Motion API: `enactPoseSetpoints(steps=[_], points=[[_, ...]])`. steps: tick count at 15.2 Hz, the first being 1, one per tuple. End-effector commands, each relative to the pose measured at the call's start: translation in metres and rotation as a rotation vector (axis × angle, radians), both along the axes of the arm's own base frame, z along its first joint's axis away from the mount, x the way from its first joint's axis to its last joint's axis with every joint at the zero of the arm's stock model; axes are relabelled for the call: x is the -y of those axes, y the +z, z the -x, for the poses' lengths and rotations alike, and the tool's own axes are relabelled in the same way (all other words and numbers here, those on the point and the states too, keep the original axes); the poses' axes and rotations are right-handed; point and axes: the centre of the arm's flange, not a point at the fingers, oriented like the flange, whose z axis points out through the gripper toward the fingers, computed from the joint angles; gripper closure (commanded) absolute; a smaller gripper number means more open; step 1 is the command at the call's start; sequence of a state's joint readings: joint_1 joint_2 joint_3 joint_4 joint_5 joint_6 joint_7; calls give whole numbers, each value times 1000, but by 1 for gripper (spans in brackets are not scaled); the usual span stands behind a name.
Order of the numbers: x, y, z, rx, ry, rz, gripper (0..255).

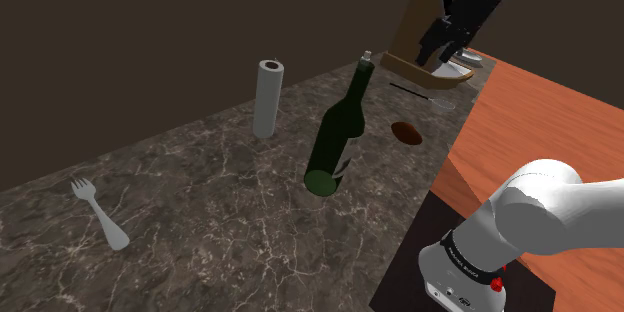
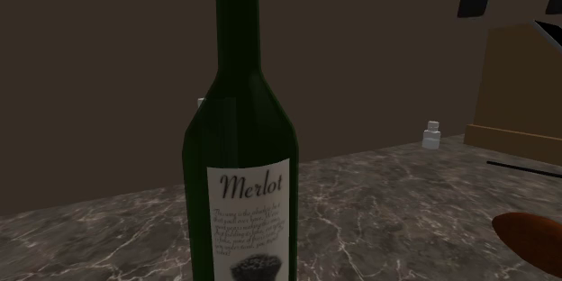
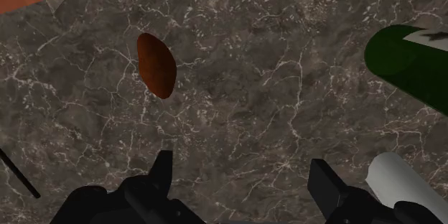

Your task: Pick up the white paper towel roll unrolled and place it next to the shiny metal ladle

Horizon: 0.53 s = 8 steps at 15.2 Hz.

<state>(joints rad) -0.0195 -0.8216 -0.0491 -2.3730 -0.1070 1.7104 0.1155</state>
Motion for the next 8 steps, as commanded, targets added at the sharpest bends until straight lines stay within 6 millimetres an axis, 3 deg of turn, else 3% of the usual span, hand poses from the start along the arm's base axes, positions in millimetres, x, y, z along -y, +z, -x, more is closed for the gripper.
enactPoseSetpoints(steps=[1,8], points=[[0,0,0,0,0,0,0],[-71,-24,-50,18,-5,-12,0]])
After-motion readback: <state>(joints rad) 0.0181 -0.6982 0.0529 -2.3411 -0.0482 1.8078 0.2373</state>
